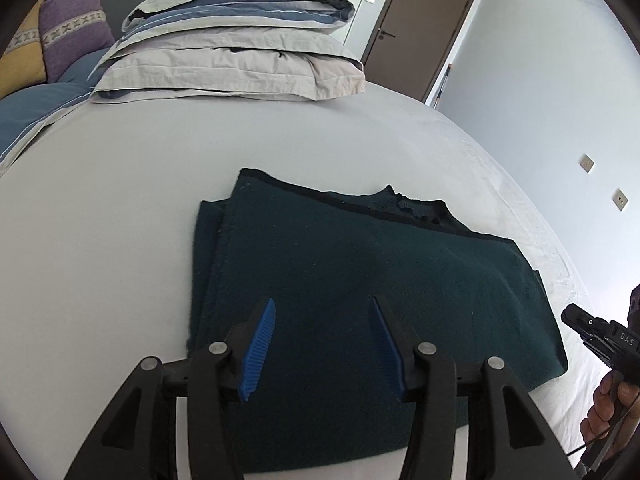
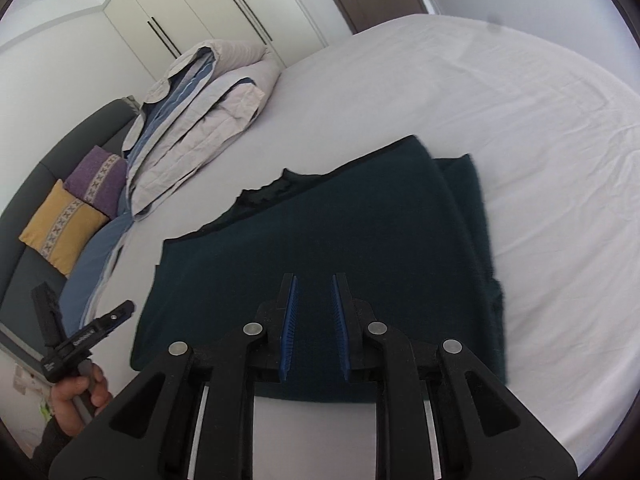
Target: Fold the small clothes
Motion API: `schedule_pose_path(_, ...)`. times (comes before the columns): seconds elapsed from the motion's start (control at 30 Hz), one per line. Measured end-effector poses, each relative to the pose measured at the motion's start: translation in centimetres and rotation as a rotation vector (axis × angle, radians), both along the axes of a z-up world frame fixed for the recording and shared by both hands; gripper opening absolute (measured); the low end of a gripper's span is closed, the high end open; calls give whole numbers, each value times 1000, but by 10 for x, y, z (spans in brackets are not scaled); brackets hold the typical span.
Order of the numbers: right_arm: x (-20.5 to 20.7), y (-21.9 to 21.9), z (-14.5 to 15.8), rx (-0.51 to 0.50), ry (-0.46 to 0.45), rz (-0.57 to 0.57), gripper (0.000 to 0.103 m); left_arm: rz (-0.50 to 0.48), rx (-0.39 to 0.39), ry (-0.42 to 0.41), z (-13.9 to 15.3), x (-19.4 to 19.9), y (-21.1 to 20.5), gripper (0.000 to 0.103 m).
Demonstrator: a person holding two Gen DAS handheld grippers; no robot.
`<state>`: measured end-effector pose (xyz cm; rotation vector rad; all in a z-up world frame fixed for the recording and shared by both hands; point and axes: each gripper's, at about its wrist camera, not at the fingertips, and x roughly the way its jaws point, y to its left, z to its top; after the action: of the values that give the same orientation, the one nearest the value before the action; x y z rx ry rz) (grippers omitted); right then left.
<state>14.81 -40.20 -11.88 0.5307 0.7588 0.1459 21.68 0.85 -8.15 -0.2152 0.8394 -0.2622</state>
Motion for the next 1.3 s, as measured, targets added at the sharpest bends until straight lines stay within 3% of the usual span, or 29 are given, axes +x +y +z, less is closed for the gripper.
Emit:
schedule_pose_path(0.1,32,21,-23,126,25,88,17,1,44,28,-14,17,-19,56)
schedule_pose_path(0.13,41,27,-35,161,45,107,17,5,72,47,-22,21,-24,61)
schedule_pose_path(0.2,55,34,-63,177,114,92,17,6,134,90,-41,29,-30,64)
schedule_pose_path(0.23,58,34,-76,188,136,83,17,-1,151,67,-47,27,-30,68)
schedule_pose_path(0.3,49,24,-88,261,91,53,14,-17,180,26,-51,23,-31,70)
schedule_pose_path(0.37,35,4,-92,305,60,-16,13,-18,174,23,-52,22,-29,70)
schedule_pose_path(0.5,-3,-50,-96,350,46,-260,11,-15,194,14,-52,21,-30,70)
schedule_pose_path(0.6,-26,-59,-80,292,49,-365,16,-12,210,10,-52,20,-33,70)
schedule_pose_path(0.67,-31,-45,-68,299,29,-318,19,-12,216,7,-53,19,-34,70)
schedule_pose_path(0.83,-4,37,-45,298,49,27,19,-13,233,1,-53,18,-36,71)
schedule_pose_path(1.0,25,126,-59,278,137,249,21,-16,233,-2,-54,17,-35,71)
schedule_pose_path(1.1,30,134,-78,258,194,227,21,-19,223,-3,-54,17,-34,71)
schedule_pose_path(1.3,9,65,-97,383,142,25,21,-21,214,-5,-55,17,-33,70)
